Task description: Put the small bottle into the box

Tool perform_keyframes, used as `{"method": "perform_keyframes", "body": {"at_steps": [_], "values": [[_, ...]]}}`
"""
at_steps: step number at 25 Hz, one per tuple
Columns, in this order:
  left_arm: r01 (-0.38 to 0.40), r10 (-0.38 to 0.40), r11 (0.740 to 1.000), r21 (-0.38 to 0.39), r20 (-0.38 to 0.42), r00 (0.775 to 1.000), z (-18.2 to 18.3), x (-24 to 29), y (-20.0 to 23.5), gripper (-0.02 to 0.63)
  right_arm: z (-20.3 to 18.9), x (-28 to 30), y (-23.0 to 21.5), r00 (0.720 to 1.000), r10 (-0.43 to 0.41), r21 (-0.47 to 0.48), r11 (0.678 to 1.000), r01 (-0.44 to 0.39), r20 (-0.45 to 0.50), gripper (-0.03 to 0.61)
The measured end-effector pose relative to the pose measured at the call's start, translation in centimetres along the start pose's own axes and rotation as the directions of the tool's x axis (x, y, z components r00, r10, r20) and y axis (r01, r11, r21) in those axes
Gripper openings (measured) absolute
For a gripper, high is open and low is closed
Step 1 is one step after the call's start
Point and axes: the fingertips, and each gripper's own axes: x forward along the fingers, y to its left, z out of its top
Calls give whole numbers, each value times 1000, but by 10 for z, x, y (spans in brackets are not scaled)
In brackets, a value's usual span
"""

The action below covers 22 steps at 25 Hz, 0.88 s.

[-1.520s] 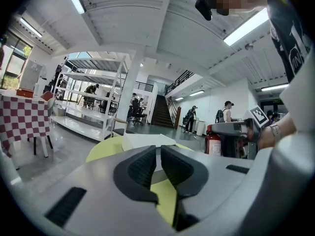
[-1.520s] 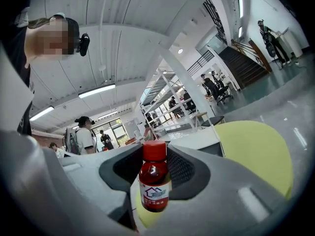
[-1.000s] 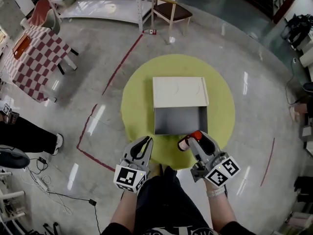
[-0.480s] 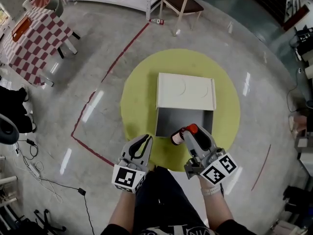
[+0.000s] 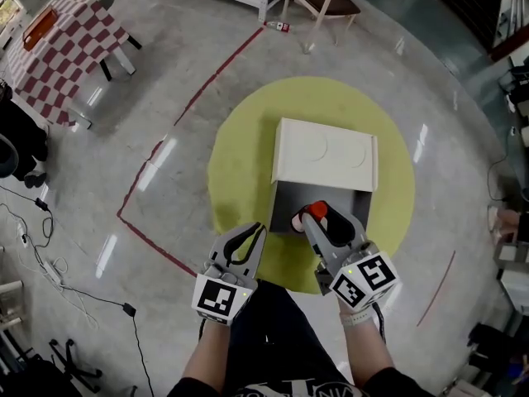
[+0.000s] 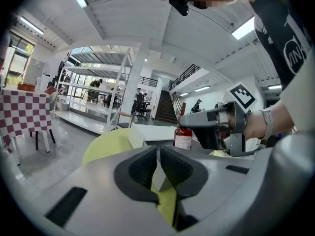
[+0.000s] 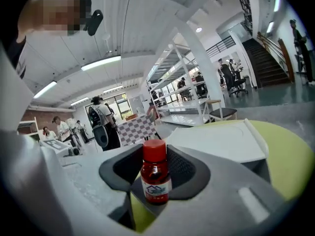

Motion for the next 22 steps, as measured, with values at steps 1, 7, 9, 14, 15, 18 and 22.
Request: {"method": "perform_keyframes", "body": {"at_steps": [1,7,9,14,15,18,22], "values": [[3,-3,1000,0,-2,1000,-1,1,0,29,-3,4,0,1000,-1,-24,1000,1,-20,150],[-4,4,1000,1,-17,1000,-5,4,2,29,-16,20,7,995,14,-127,991,-27,-104,146],[-5,5,1000,-7,-13,1000,-5,3,4,29,-20,24,11,992,25,-149,988,-43,-121,144],[-12,12,1000,-14,-13,1000,-6,1,11,29,-33,31,12,985,40,-176,982,-70,-165,144],[-14,14,1000,-15,-13,1000,-6,1,12,29,-35,32,13,984,39,-193,978,-73,-175,144],[-21,21,999,-26,-11,1000,-7,0,17,29,-38,36,16,981,44,-222,971,-86,-191,144],[-22,22,999,-32,-3,1000,-6,-1,19,29,-41,38,20,979,49,-239,966,-97,-200,144]]}}
